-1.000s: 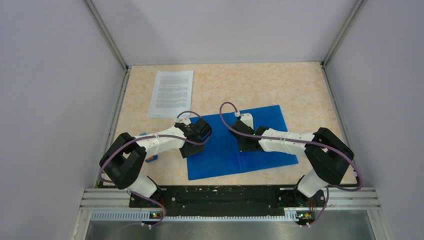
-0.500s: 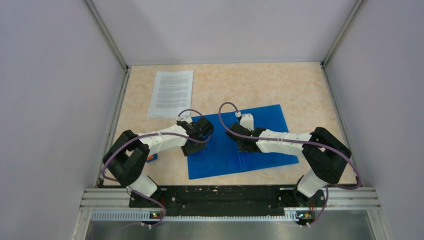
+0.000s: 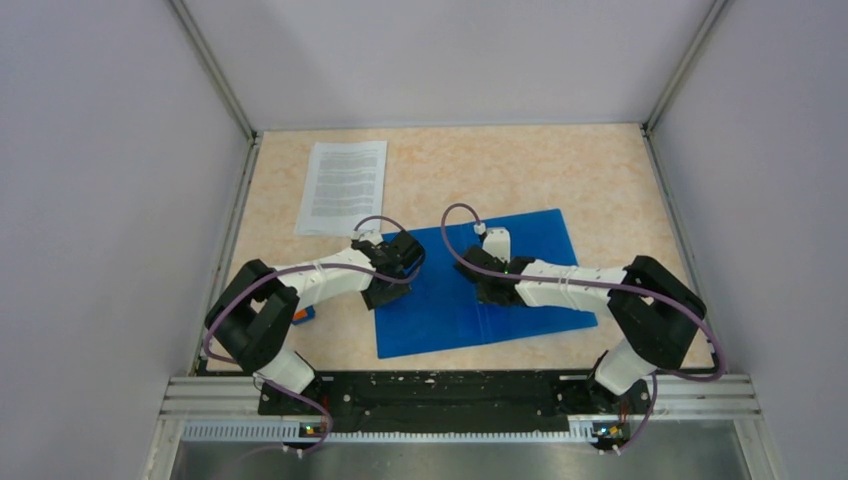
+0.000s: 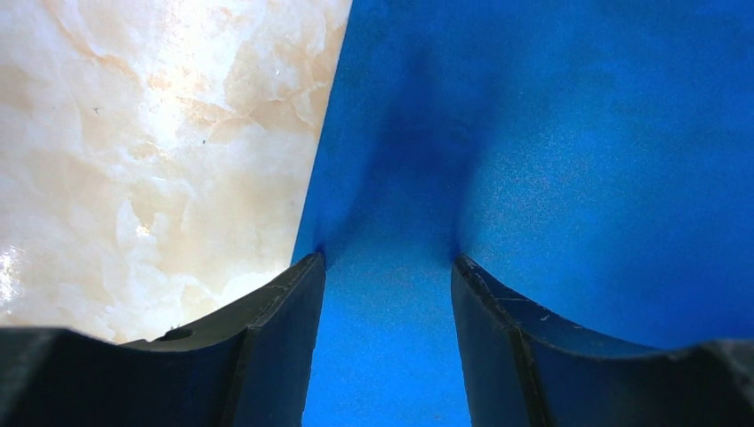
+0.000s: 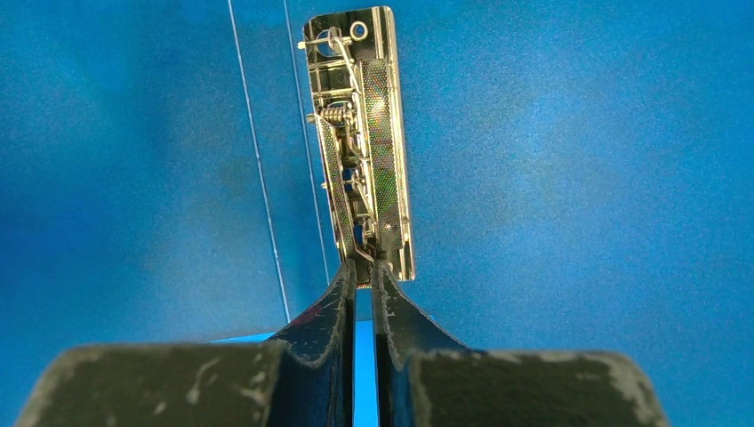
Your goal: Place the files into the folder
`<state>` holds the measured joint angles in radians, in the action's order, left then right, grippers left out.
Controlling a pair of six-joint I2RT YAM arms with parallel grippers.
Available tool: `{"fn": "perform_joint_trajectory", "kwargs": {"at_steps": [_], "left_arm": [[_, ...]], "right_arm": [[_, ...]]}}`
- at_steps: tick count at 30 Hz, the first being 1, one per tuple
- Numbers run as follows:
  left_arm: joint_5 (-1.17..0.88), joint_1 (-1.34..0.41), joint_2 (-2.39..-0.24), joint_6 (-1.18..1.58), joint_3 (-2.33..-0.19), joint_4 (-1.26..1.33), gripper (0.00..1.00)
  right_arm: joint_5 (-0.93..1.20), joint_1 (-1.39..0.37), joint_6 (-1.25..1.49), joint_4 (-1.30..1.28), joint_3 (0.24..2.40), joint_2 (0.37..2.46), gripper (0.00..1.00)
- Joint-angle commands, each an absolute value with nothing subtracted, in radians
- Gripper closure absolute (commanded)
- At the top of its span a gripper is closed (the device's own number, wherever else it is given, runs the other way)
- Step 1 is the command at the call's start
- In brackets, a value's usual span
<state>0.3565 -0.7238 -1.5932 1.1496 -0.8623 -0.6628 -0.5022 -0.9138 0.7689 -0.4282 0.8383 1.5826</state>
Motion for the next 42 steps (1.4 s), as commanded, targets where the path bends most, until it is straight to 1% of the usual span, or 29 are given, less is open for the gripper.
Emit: {"fn": "perform_joint_trajectory", "kwargs": {"at_steps": [1,14,19,20,26,27,30,32,36,37,41,42], "left_arm": [[0.312,-0.7,-1.727,1.169,-0.729,-0.633,0.41],[0.311,-0.696,-1.72,1.169,-0.725,-0.627,0.4],[0.317,-0.696,-1.714,1.141,-0.743,-0.634,0.38],[0.32,-0.697,-1.711,1.131,-0.755,-0.641,0.39],[0.345,-0.714,-1.668,1.068,-0.856,-0.716,0.38],[0.351,-0.72,-1.656,1.059,-0.879,-0.733,0.37],[0.351,-0.731,-1.621,1.035,-0.943,-0.773,0.35],[0.343,-0.734,-1.592,1.024,-0.985,-0.795,0.33],[0.333,-0.736,-1.54,0.995,-1.073,-0.836,0.31],[0.335,-0.737,-1.532,0.985,-1.098,-0.846,0.31],[0.351,-0.735,-1.52,0.946,-1.213,-0.897,0.29],[0.359,-0.735,-1.519,0.937,-1.23,-0.906,0.29]], "right_arm": [[-0.554,-0.856,0.741,-0.639,0.754,1.598,1.0],[-0.536,-0.835,0.725,-0.64,0.759,1.558,1.0],[-0.49,-0.836,0.709,-0.655,0.803,1.486,0.97],[-0.476,-0.835,0.704,-0.653,0.814,1.467,0.95],[-0.42,-0.826,0.657,-0.657,0.917,1.343,0.65],[-0.409,-0.82,0.651,-0.655,0.935,1.318,0.61],[-0.374,-0.801,0.623,-0.64,0.967,1.27,0.58],[-0.338,-0.786,0.611,-0.637,0.982,1.246,0.58],[-0.298,-0.782,0.62,-0.631,0.962,1.174,0.64],[-0.279,-0.781,0.621,-0.618,0.945,1.157,0.66],[-0.139,-0.781,0.61,-0.517,0.867,1.132,0.83],[-0.119,-0.781,0.613,-0.497,0.843,1.126,0.86]]}}
